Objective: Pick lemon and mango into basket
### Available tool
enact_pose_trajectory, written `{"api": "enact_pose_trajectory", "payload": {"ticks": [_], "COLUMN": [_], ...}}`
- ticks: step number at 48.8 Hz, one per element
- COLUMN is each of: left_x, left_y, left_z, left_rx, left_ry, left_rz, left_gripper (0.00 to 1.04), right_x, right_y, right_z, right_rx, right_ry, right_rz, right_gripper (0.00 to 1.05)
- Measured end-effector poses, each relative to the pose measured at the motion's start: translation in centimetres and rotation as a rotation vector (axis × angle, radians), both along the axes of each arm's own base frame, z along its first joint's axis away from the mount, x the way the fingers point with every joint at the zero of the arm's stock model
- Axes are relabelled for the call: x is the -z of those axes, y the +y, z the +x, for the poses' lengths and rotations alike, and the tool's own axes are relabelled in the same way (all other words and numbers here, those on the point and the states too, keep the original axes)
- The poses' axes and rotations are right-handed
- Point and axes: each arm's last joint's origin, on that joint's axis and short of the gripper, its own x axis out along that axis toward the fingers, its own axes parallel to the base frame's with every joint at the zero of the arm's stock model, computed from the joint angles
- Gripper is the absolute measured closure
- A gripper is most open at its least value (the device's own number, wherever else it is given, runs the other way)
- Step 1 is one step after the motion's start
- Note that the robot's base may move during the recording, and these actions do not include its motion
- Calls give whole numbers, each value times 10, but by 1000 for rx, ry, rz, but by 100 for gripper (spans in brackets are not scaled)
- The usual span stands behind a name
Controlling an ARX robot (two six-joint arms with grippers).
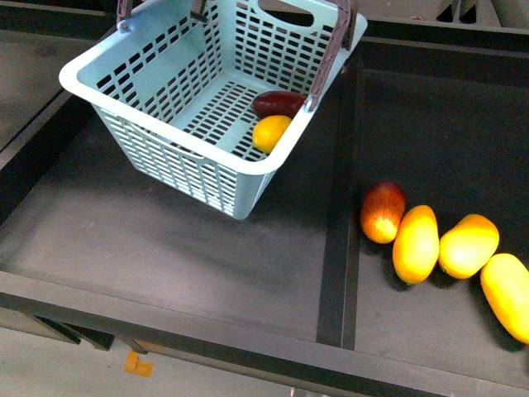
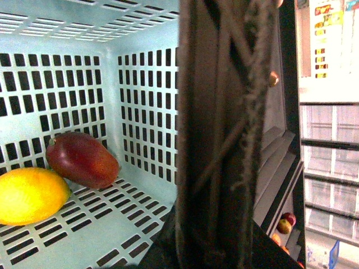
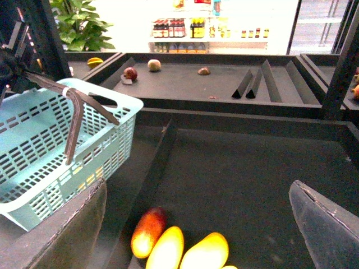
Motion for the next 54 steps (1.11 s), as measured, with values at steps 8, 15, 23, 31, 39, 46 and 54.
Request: {"api": "enact_pose_trajectory", "payload": {"ticks": [8,15,23,31,39,46,54], "left_x": [14,17,22,36,23,-1,-30], "left_y": [12,20,19,20,31,45,56], "left_z": [15,23,23,16,-13,-51,-111], "left_rx": [-55,-96,-130,-165,-229,-321,-404], "left_ry": [21,36,50,76,83,78,95], "left_rz": [-19,-54,-88,-110,-91,-54,64], "left_gripper": [100,100,100,76,43,19,7], "right_x": [0,0,0,0,0,0,0], "right_y": [0,0,0,0,0,0,0], "right_z": [0,0,0,0,0,0,0], "right_rx": [0,0,0,0,0,0,0], "right_ry": [0,0,0,0,0,0,0], "right_rz": [0,0,0,0,0,0,0], "right_gripper": [9,9,9,9,9,9,9]}}
